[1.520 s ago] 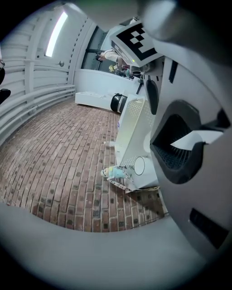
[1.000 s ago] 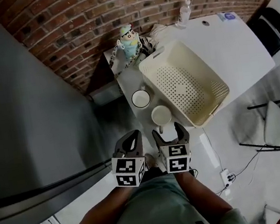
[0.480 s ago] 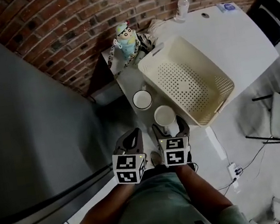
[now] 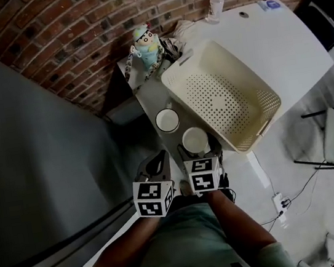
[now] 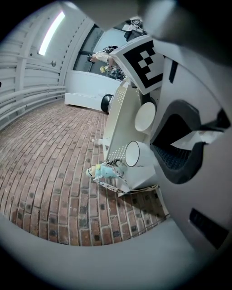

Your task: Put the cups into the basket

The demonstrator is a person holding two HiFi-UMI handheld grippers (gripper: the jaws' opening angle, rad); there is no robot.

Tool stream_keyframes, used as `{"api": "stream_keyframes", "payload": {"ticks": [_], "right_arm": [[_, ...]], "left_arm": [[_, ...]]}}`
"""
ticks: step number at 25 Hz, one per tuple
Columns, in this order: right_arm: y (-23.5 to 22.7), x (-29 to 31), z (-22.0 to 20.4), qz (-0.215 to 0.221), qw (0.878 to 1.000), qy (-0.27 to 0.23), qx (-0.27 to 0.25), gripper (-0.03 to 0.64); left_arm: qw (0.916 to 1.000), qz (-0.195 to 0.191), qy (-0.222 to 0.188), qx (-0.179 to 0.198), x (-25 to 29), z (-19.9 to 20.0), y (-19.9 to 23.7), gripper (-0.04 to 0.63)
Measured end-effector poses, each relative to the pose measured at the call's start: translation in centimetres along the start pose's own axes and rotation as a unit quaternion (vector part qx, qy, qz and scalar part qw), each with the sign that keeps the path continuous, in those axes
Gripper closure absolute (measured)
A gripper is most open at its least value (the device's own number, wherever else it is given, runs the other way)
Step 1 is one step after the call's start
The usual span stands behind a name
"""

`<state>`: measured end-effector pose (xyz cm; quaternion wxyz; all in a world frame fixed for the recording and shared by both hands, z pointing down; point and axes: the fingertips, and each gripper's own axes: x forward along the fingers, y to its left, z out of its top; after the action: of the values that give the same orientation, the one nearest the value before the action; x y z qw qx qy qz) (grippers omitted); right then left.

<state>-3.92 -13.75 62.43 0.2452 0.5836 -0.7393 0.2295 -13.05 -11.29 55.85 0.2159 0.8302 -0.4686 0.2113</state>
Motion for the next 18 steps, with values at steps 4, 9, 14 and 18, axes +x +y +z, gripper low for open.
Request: {"api": "stream_keyframes", "payload": {"ticks": [4, 9, 14, 18], "right_arm": [[0.0, 0.6, -0.1, 0.000, 1.000, -0.009, -0.013, 0.222], [0.1, 0.4, -0.2, 0.010, 1.000, 0.000, -0.018, 0.222], [0.3, -0.9, -0.4, 0.024, 0.999, 0.003, -0.022, 0.222], [0.7, -2.8, 0.8, 0.042, 0.999, -0.008, -0.024, 0.222]], "left_arm": [[1.0000, 0.001, -0.001, 0.001, 0.4, 0.0, 0.0, 0.597], [1.0000, 0.003, -0.007, 0.004, 0.4, 0.7, -0.1, 0.597], [0.9999, 0.007, -0.014, 0.002, 0.0, 1.6, -0.2, 0.597], [0.9997, 0.012, -0.020, -0.002, -0.5, 2.2, -0.4, 0.597]]}}
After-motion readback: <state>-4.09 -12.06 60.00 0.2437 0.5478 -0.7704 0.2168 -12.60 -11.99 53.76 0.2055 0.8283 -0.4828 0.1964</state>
